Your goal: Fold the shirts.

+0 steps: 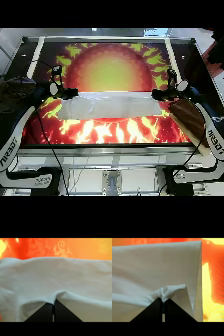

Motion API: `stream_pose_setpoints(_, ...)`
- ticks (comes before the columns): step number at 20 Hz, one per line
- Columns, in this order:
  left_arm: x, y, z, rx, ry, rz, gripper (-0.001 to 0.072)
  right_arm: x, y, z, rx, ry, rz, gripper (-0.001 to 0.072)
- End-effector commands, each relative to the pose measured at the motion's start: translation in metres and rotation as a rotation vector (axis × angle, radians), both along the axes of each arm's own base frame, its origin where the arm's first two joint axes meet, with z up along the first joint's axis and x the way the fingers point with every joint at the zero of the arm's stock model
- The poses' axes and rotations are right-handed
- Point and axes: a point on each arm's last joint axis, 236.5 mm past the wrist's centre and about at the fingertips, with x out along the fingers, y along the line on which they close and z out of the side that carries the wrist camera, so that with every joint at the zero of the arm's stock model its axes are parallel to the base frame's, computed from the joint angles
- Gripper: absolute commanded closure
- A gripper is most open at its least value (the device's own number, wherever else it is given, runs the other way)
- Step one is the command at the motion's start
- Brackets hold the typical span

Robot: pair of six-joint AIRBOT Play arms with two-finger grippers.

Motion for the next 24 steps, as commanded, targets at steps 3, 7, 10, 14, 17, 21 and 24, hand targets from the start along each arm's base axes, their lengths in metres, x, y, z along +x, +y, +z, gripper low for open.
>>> stream_pose_setpoints(3, 0.005, -0.004, -0.023, -0.019, 0.024, 0.013, 0.0692, 0.014, -0.002, -0.007, -0.003, -0.034, -0.020, 0.0677)
stream_pose_setpoints(7, 0.012, -0.007, -0.013, -0.049, -0.001, 0.041, 0.0063, 0.024, -0.005, 0.004, -0.008, -0.068, -0.022, 0.0364)
stream_pose_setpoints(10, 0.023, -0.009, 0.018, -0.060, -0.058, 0.038, 0.0065, 0.040, -0.018, 0.044, -0.030, -0.126, -0.015, 0.0288)
stream_pose_setpoints(14, 0.047, -0.024, 0.074, -0.154, -0.177, 0.054, 0.0066, 0.042, -0.065, 0.066, -0.008, -0.110, -0.121, 0.0286)
stream_pose_setpoints(17, 0.075, -0.051, 0.132, -0.305, -0.367, 0.041, 0.0066, 0.025, -0.077, 0.045, 0.170, -0.003, -0.144, 0.0286)
stream_pose_setpoints(21, 0.087, -0.096, 0.186, -0.239, -0.634, -0.165, 0.0065, 0.011, -0.081, 0.005, 0.299, 0.112, -0.136, 0.0214)
stream_pose_setpoints(24, 0.072, -0.145, 0.190, -0.080, -0.710, -0.416, 0.0065, 0.004, -0.070, -0.028, 0.332, 0.180, -0.087, 0.0211)
